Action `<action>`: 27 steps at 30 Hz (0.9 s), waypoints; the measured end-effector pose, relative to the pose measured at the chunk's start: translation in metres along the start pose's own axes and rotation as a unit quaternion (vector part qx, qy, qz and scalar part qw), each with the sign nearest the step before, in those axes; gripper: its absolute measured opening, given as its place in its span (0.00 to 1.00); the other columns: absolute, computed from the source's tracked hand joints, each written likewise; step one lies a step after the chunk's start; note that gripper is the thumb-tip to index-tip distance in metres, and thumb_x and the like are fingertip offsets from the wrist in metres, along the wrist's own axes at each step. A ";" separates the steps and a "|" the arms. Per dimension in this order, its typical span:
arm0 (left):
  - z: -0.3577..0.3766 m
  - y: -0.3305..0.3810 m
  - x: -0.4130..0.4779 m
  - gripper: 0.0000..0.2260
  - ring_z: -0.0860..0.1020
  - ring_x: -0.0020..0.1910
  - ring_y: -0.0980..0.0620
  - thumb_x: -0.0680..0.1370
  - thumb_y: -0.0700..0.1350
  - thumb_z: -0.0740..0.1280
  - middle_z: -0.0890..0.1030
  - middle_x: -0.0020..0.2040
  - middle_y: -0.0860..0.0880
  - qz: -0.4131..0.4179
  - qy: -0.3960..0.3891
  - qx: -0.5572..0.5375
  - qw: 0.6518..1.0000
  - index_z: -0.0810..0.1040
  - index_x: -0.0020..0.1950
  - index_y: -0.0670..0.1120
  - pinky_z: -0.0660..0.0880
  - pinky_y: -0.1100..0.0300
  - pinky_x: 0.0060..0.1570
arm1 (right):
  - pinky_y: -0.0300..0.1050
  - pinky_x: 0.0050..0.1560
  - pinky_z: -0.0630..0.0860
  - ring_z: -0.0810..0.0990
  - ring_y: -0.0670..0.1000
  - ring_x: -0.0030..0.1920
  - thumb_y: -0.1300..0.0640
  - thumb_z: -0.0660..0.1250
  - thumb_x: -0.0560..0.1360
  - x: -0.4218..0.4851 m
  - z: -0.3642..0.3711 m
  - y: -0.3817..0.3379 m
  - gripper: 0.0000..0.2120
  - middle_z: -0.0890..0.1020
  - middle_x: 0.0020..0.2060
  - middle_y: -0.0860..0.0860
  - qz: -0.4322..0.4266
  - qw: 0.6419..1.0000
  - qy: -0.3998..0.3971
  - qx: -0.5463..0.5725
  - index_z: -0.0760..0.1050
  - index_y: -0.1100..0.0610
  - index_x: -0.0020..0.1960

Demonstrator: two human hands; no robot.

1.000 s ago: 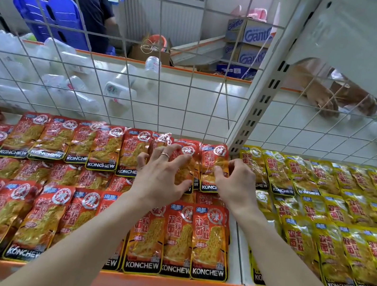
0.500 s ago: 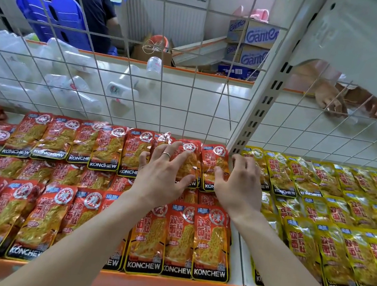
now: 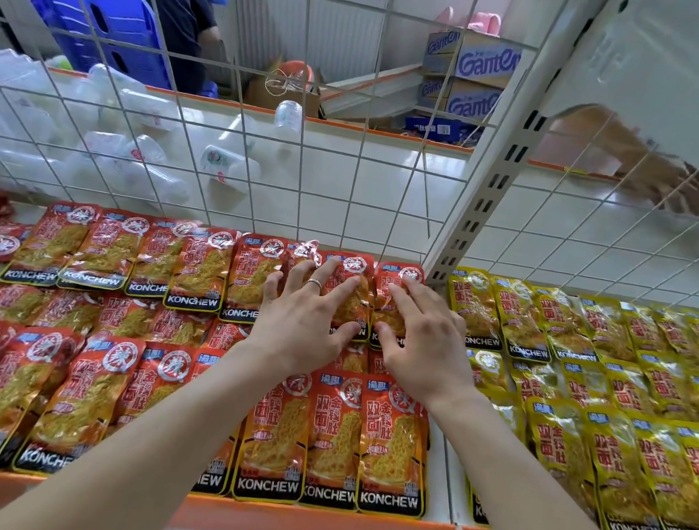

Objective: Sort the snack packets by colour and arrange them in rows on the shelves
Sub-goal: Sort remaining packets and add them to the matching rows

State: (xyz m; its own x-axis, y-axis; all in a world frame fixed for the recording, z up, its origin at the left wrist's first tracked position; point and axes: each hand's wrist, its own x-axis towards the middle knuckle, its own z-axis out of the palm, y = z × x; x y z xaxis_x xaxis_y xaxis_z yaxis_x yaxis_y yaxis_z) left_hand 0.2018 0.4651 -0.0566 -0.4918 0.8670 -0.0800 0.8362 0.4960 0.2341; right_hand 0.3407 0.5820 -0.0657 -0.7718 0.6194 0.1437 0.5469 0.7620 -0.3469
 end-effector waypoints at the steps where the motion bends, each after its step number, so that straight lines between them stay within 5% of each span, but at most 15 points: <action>1: 0.000 0.000 0.000 0.29 0.46 0.80 0.47 0.81 0.64 0.56 0.48 0.82 0.53 -0.002 -0.002 0.001 1.000 0.51 0.80 0.62 0.46 0.40 0.75 | 0.51 0.72 0.58 0.60 0.50 0.76 0.48 0.65 0.78 0.000 0.000 -0.001 0.27 0.65 0.76 0.50 0.003 1.000 0.001 -0.001 0.66 0.52 0.76; 15: -0.013 0.002 -0.017 0.27 0.47 0.80 0.49 0.82 0.61 0.57 0.51 0.82 0.54 -0.017 0.046 -0.036 0.998 0.55 0.80 0.59 0.48 0.43 0.75 | 0.53 0.73 0.56 0.58 0.50 0.77 0.48 0.64 0.79 -0.005 -0.018 -0.013 0.27 0.63 0.77 0.50 0.005 1.000 -0.008 0.020 0.65 0.52 0.76; 19: -0.022 -0.009 -0.042 0.26 0.48 0.79 0.51 0.82 0.60 0.58 0.52 0.82 0.54 -0.044 0.080 -0.040 0.995 0.59 0.79 0.58 0.47 0.45 0.74 | 0.56 0.71 0.61 0.64 0.53 0.75 0.51 0.68 0.77 -0.005 -0.024 -0.034 0.25 0.69 0.74 0.51 -0.035 0.998 0.021 0.043 0.71 0.54 0.73; 27: -0.047 -0.060 -0.119 0.26 0.49 0.79 0.51 0.82 0.60 0.58 0.54 0.81 0.53 -0.145 0.120 -0.019 0.982 0.58 0.79 0.57 0.49 0.44 0.75 | 0.57 0.77 0.55 0.58 0.53 0.78 0.49 0.66 0.79 -0.012 -0.015 -0.118 0.27 0.63 0.77 0.52 -0.144 0.984 -0.027 0.101 0.66 0.54 0.76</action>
State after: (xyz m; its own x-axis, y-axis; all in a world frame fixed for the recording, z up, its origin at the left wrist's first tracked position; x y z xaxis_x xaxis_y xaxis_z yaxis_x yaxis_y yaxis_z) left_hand 0.1990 0.3299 -0.0156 -0.7550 0.6508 0.0805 0.6448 0.7145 0.2714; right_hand 0.2904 0.4879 -0.0123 -0.9045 0.3676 0.2161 0.2308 0.8482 -0.4768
